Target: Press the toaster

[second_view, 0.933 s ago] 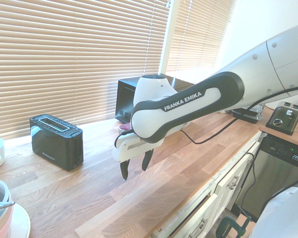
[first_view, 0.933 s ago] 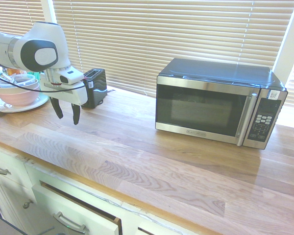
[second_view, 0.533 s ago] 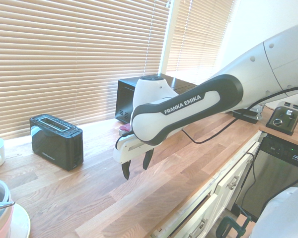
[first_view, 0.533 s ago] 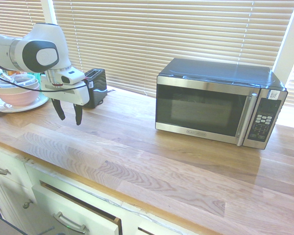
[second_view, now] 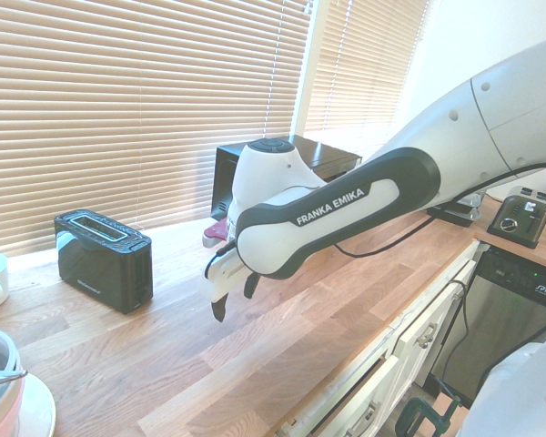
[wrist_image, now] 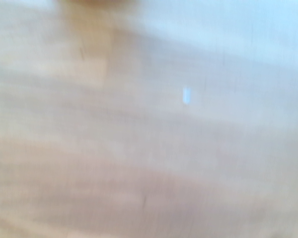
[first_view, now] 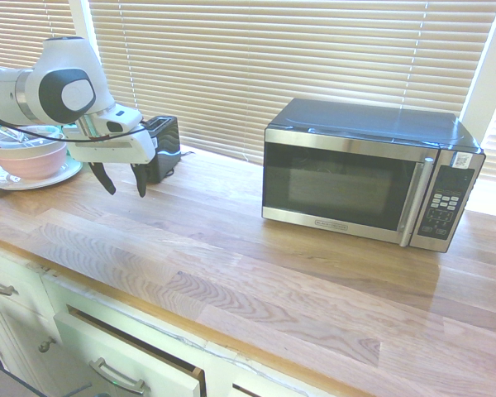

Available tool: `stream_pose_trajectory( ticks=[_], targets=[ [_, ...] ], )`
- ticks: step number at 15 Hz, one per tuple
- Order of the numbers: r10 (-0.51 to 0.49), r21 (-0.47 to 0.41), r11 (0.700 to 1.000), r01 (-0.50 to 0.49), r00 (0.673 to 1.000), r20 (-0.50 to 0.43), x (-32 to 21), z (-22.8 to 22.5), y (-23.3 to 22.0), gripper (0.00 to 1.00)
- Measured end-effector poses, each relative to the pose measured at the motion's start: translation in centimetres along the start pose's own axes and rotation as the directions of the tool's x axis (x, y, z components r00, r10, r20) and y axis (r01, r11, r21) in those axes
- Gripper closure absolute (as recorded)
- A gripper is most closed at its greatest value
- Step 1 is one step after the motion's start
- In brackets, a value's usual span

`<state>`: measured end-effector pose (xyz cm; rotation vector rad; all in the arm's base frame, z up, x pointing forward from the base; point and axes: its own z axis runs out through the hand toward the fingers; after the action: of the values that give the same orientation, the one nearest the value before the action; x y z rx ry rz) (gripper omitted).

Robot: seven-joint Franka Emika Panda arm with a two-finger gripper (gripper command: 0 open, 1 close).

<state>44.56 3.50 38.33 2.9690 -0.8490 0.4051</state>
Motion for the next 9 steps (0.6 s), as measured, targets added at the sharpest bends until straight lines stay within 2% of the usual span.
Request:
stream_pose_trajectory(
  ticks=[4,9],
  targets=[
    [-0.094,0.052,0.994,0.101,0.99,-0.108,1.0,-2.2,-2.2,0.0],
    [-0.167,0.086,0.979,0.183,0.973,-0.162,1.9,-4.9,-6.6,0.0]
  ],
)
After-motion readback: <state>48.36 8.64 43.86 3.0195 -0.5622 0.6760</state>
